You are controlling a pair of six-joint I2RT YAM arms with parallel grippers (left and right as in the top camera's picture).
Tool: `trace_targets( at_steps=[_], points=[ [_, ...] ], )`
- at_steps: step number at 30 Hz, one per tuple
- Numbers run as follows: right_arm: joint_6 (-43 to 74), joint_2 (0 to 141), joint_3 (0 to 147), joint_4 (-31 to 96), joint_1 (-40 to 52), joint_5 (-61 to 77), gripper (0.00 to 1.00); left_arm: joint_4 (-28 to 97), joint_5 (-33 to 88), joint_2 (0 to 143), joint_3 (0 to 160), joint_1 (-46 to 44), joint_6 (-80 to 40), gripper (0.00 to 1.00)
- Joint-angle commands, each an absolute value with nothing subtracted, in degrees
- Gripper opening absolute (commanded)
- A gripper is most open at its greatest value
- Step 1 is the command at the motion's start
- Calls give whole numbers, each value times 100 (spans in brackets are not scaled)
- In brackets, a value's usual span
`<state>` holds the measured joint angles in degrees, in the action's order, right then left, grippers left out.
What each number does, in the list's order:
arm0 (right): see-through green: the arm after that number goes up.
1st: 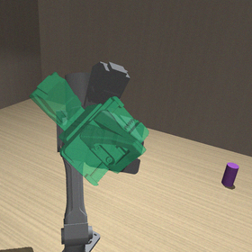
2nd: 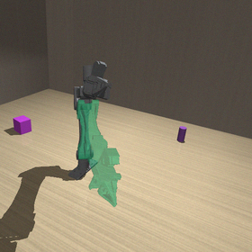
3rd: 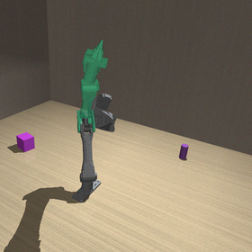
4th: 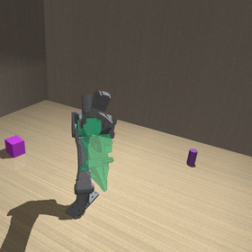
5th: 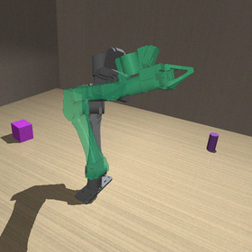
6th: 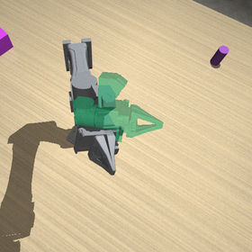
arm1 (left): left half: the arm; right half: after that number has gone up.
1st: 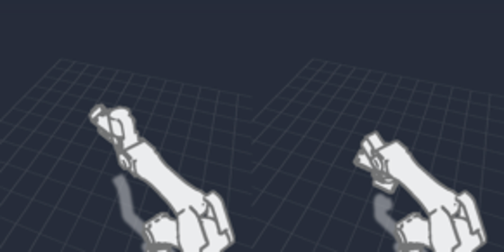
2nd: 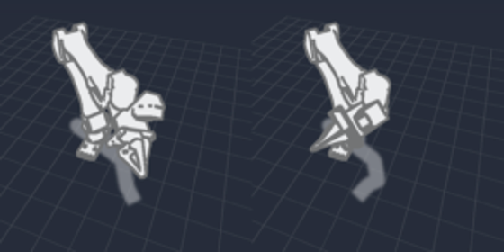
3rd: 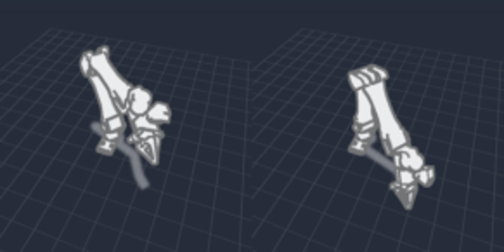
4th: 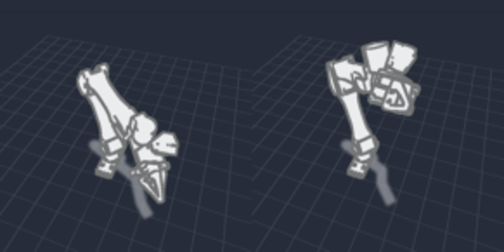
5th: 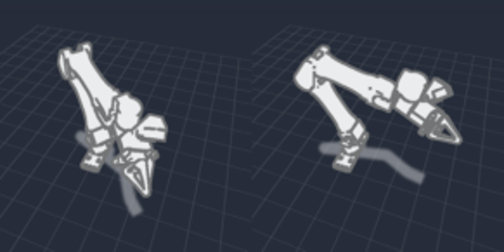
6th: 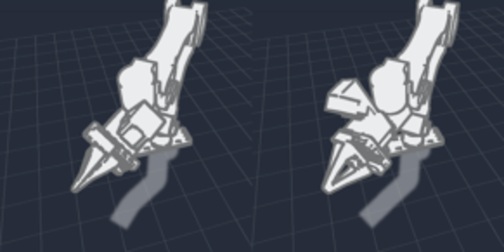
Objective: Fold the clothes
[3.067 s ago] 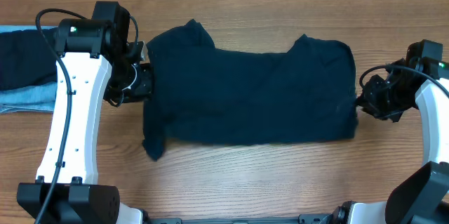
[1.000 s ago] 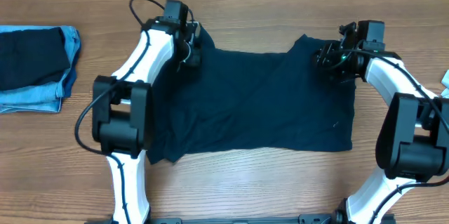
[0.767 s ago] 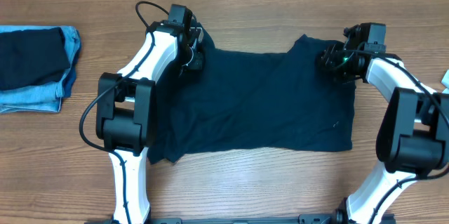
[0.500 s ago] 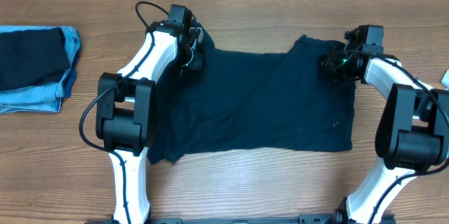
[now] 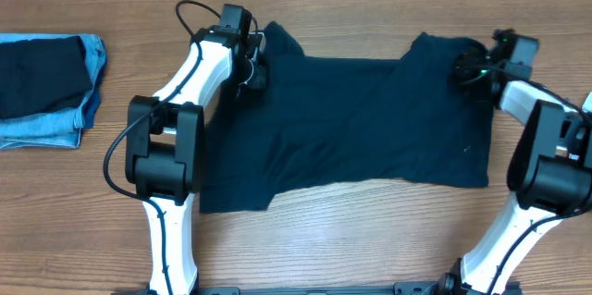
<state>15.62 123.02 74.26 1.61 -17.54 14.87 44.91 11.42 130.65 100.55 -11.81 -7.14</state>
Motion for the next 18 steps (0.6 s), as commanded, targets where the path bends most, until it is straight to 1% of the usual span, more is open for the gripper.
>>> trace_targets(
  at_steps=[1,4,5,7,11,13,16,18],
  points=[
    [1500,12357,8112,644,-1809,2425,47,4307,1205,13093,10049,-1087,-810,25],
    [1422,12357,8687,1728,-1809,2672,56,4211,1205,13093,10049,-1011,-943,25],
    [1212,12355,8912,2193,-1809,2759,57,4200,1205,13093,10049,-974,-947,25],
    [993,12355,9229,2987,-1809,2845,64,4193,1205,13093,10049,-917,-943,25],
    [976,12355,9448,4171,-1813,2827,64,4200,1205,13093,10049,-810,-943,25],
    [978,12357,9439,4768,-1813,2408,63,4209,1210,13093,10049,-762,-943,25],
    [860,12357,9432,5186,-1815,1741,63,4246,1208,13093,10049,-751,-897,25],
    [751,12357,9419,5299,-1813,1662,63,4252,1208,13093,10049,-751,-895,25]
  ],
)
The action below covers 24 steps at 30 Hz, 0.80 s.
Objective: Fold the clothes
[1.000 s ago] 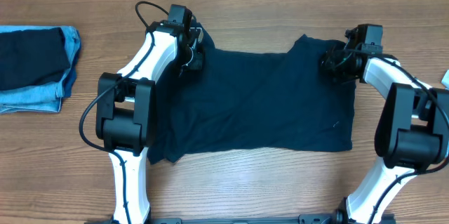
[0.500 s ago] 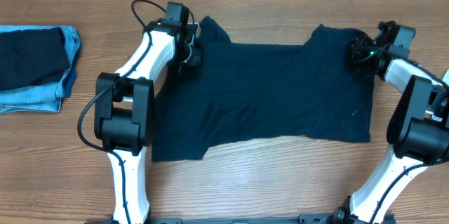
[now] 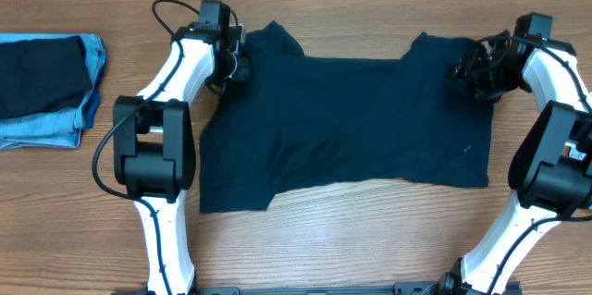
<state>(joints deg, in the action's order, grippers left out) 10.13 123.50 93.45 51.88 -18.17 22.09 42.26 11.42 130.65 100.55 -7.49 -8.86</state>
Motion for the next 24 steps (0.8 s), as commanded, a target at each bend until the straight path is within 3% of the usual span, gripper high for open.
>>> trace_targets(
  at_steps=[1,12,22,24],
  points=[
    [698,12357,9415,5341,-1813,1610,63,4254,1208,13093,10049,-751,-895,25],
    [504,12357,9207,5203,-1813,1059,61,4261,1199,13093,10049,-751,-893,24],
    [443,12357,8632,5201,-1813,1577,51,4084,1168,13093,10051,-661,-899,24],
    [440,12357,8628,5315,-1802,1643,44,4086,1168,13093,10051,-615,-899,24]
  ],
)
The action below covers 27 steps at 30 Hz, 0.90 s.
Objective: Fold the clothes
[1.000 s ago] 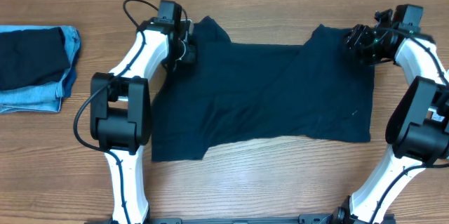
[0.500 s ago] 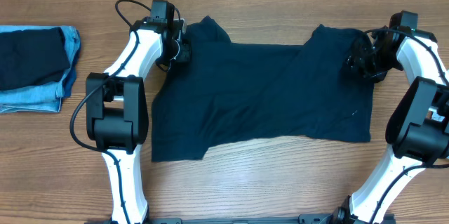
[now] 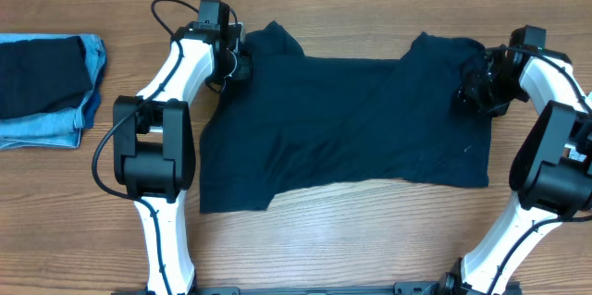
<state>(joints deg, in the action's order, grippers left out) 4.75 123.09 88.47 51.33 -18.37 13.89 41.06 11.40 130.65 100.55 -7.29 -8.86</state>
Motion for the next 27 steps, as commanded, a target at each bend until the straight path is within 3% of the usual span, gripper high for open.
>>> trace_targets(
  at_steps=[1,6,9,11,16,19,24,27],
  points=[
    [438,12355,8628,5376,-1802,1745,42,4084,1168,13093,10051,-591,-899,24],
    [235,12346,8628,5798,-1802,2021,29,4086,1188,13091,10073,-460,-899,24],
    [165,12309,8628,5953,-1802,2049,27,4091,1221,13091,10088,-384,-899,24],
    [167,12250,8630,5861,-1811,2043,33,4086,1284,13091,10090,-364,-897,24],
    [180,12130,8744,5286,-1940,1979,34,4086,1302,13091,10090,-366,-875,24],
    [338,12130,8917,5011,-2005,1931,44,4084,1302,13091,10090,-364,-878,24],
    [399,12081,9260,5190,-2027,2283,50,4261,1496,13021,10147,-366,-753,18],
    [274,11865,9529,5269,-2027,2309,55,4506,1420,12776,10383,-364,-362,21]
  ],
)
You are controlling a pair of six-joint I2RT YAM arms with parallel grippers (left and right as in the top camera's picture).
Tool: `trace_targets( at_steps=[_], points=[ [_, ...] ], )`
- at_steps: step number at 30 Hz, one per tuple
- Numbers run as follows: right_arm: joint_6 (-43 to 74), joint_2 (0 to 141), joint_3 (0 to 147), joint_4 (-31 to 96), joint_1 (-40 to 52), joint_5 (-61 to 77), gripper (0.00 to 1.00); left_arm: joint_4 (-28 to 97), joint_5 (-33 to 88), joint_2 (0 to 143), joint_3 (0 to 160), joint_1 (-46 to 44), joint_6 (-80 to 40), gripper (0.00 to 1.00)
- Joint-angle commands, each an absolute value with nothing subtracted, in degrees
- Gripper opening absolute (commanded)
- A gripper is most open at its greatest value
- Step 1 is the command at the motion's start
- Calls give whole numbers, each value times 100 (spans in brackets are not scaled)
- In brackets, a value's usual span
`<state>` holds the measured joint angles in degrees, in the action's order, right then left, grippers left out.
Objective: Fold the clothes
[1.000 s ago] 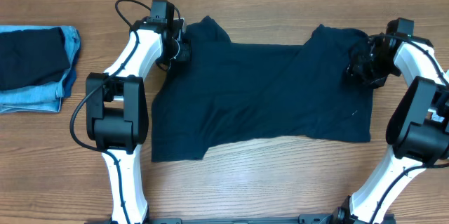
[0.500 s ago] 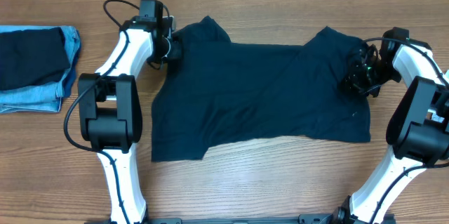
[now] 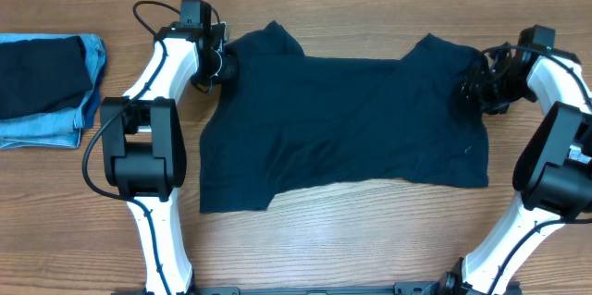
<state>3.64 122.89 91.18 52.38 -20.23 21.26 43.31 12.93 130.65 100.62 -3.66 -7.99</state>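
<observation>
A dark navy T-shirt [image 3: 342,129] lies spread on the wooden table, with its hem toward the front edge. My left gripper [image 3: 224,66] sits at the shirt's upper left sleeve and looks shut on the cloth, which stretches out to it. At the upper right sleeve my right gripper [image 3: 478,90] rests on the fabric edge, seemingly shut on it. Its dark fingers are hard to separate from the dark cloth.
A folded stack of clothes [image 3: 46,87], dark cloth on top of blue denim, lies at the far left of the table. Both white arms reach in from the front edge, one along each side of the shirt.
My left gripper has moved left, and the left sleeve's edge has come out with it. The right gripper has shifted slightly up and to the right, drawing the right sleeve a little outward.
At first both grippers were over the shirt's upper corners, further in on the cloth. Then the left one stood further left and the right one further right. The right gripper then sat lower on the sleeve. Now both sleeves are drawn slightly wider.
</observation>
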Motion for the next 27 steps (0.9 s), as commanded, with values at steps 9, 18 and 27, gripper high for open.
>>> trace_targets(
  at_steps=[9,18,27],
  points=[
    [451,11089,10092,7113,-2027,2191,62,5446,1422,11203,11155,-572,-276,32],
    [475,11091,9330,7931,-2034,1396,65,6523,1396,10676,11153,-1297,-102,35],
    [742,11091,7924,6829,-2150,642,68,6499,1031,10683,11153,-1656,27,38]
  ],
)
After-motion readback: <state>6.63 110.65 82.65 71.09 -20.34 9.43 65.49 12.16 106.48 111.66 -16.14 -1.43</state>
